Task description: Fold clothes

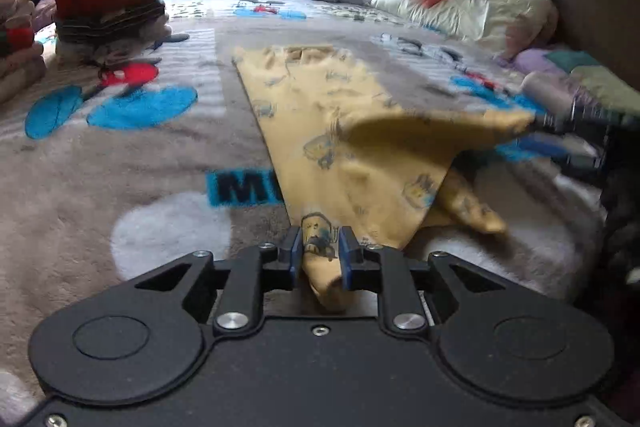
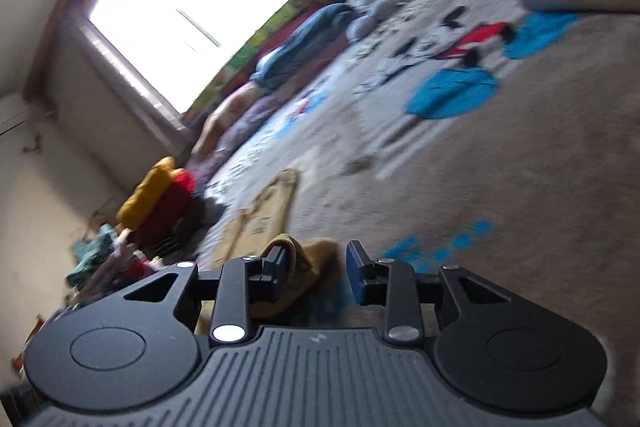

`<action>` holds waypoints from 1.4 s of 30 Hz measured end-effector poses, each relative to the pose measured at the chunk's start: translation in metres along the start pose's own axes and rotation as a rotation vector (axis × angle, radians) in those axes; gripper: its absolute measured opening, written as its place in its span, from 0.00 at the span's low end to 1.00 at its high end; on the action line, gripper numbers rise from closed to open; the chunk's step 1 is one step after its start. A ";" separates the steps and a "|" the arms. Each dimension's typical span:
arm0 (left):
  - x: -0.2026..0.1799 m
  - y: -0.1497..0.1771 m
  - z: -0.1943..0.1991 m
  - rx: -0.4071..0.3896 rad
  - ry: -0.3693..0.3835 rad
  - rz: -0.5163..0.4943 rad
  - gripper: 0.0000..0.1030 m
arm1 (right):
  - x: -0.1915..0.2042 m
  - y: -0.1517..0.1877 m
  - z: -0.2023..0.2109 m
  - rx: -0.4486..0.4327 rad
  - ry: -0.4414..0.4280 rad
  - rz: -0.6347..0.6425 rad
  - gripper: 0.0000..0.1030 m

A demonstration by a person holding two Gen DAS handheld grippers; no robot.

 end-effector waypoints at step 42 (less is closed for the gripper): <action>-0.053 0.014 -0.003 -0.058 0.125 -0.419 0.39 | -0.029 -0.013 -0.010 0.061 0.077 0.027 0.15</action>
Point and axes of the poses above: each gripper's, at about its wrist camera, not at the fingertips, and z roughly against the way its jaws point, x to its left, y to its underside, the point moved 10 cm from there along -z, roughly the way its jaws point, and after that the axes turned 9 degrees about -y, right-handed, at the moved point
